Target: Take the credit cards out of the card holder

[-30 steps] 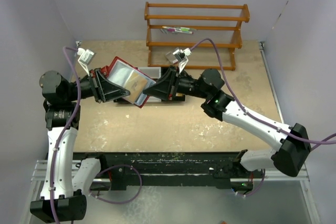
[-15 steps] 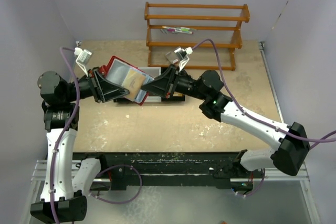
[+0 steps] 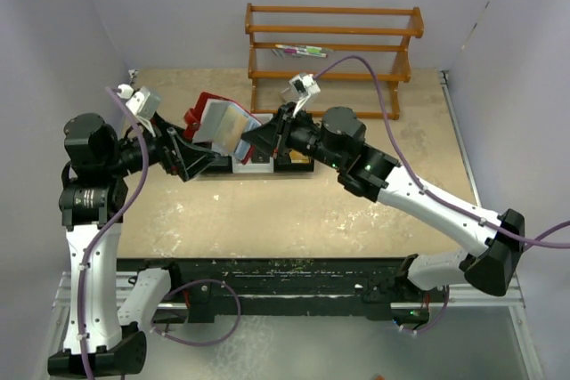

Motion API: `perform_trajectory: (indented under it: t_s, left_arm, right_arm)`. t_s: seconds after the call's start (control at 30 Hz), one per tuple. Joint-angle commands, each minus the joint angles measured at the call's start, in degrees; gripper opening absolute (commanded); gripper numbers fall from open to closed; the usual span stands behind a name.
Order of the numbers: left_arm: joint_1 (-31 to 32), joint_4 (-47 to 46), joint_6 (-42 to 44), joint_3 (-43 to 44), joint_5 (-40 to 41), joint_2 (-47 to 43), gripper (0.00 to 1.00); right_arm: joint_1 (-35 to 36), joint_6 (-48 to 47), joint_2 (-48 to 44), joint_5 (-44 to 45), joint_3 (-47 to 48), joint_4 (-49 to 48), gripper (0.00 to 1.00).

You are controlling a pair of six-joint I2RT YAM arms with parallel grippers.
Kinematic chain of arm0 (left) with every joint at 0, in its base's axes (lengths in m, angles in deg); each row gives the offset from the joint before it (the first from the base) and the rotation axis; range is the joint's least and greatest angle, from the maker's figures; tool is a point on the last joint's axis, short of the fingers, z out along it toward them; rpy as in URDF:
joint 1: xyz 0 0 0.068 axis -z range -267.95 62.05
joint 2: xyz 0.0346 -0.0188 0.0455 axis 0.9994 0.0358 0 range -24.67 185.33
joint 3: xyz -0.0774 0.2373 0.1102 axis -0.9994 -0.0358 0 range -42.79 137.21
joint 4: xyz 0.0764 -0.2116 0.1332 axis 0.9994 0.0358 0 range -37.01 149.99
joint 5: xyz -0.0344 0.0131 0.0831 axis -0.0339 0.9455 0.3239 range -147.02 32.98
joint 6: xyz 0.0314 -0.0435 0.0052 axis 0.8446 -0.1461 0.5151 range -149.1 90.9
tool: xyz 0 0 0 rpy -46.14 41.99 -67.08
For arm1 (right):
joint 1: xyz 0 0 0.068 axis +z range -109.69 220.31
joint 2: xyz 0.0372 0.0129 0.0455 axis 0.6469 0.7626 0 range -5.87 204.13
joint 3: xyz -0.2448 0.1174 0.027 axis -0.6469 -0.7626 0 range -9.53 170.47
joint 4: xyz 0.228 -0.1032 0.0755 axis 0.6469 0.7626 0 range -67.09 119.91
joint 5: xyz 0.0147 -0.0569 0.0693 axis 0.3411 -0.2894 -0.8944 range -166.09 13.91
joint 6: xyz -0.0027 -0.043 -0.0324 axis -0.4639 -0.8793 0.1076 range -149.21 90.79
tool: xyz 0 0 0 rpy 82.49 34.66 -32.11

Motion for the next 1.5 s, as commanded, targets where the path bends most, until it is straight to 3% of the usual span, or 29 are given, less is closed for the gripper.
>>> perform_trajectory:
  t_s: [0.0, 0.23, 0.67, 0.93, 1.23, 1.33, 1.47]
  left_arm:
    - [0.07, 6.52, 20.19, -1.43, 16.48, -1.51, 0.99]
    - [0.12, 5.21, 26.05, -8.19, 17.60, -1.48, 0.99]
    - [0.12, 3.40, 23.68, -11.88, 15.54, -0.86, 0.99]
    - [0.12, 3.65, 23.61, -12.20, 14.75, -2.00, 0.99]
    - [0.12, 3.68, 23.72, -12.32, 14.90, -1.98, 0.99]
    - [0.12, 3.18, 22.64, -12.39, 15.19, -1.90, 0.99]
    - [0.12, 1.56, 18.62, -12.01, 13.31, -1.52, 0.99]
  right_arm:
    - [1.39, -13.14, 1.21, 18.54, 10.91, 24.46, 0.00]
    - [3.18, -18.33, 6.92, 29.51, 17.64, 40.39, 0.00]
    - [12.24, -23.55, 22.38, 55.65, 39.25, 66.48, 0.00]
    - [16.65, -22.93, 32.55, 66.44, 49.28, 78.79, 0.00]
    - [17.95, -23.52, 37.18, 69.44, 56.10, 84.89, 0.00]
    - [17.96, -23.11, 36.55, 67.20, 55.17, 86.19, 0.00]
    - [17.16, -20.78, 32.66, 57.09, 53.24, 82.40, 0.00]
